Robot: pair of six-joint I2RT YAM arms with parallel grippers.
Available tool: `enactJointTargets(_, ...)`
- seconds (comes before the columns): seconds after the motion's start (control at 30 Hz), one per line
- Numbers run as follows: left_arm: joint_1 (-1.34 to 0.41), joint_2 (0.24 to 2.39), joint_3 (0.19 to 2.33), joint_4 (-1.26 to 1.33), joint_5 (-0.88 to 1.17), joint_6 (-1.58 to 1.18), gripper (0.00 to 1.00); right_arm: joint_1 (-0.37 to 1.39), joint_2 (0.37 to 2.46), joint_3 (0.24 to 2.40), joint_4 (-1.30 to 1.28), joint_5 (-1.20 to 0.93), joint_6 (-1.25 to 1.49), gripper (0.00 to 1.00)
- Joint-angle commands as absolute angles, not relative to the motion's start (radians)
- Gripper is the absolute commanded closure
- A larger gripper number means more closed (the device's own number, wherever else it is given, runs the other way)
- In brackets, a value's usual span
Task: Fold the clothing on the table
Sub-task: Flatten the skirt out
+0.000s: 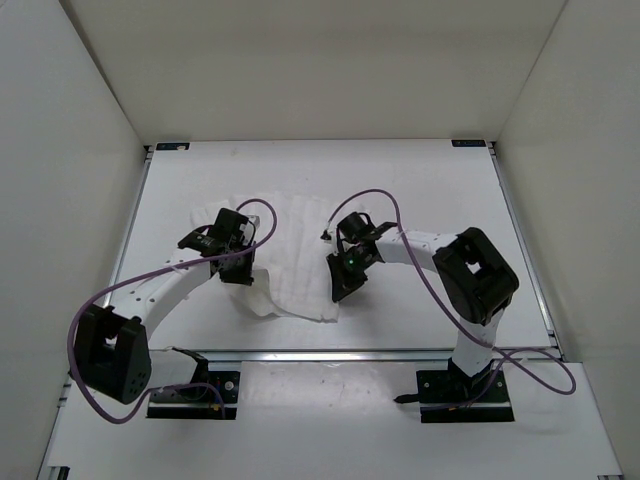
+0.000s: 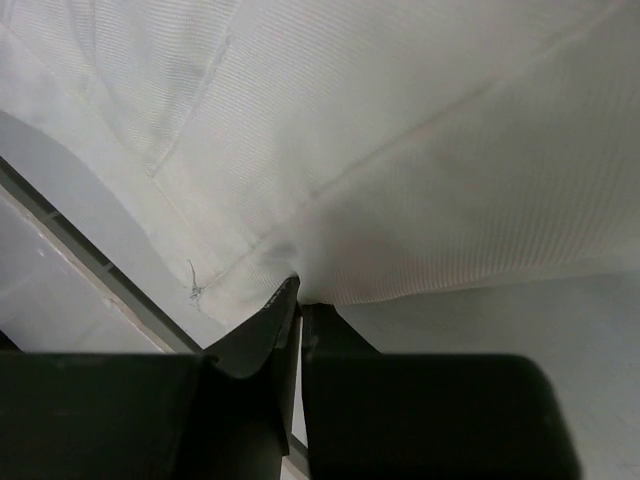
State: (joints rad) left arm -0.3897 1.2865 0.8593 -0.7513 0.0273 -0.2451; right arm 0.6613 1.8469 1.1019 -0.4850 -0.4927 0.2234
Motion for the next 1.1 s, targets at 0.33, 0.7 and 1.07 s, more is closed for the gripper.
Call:
enactJointTargets(0.33,-0.399,1.411,1.000,-0.698,0.067,-0.218,1.00,0.402,1.712,1.014,-0.347,-0.454,0.273,1.00)
enactJointTargets(0.7,-0.474,1.471,1.066,-0.721,0.204,-0.163,0.98,0.206,1.626,0.974,-0.341,-0.446,0.244,1.00)
enactJointTargets(1.07,-0.538,1.365,0.839,-0.724,0.268,-0.167,0.94,0.192,1.552,0.867,-0.336,-0.471,0.253,1.00)
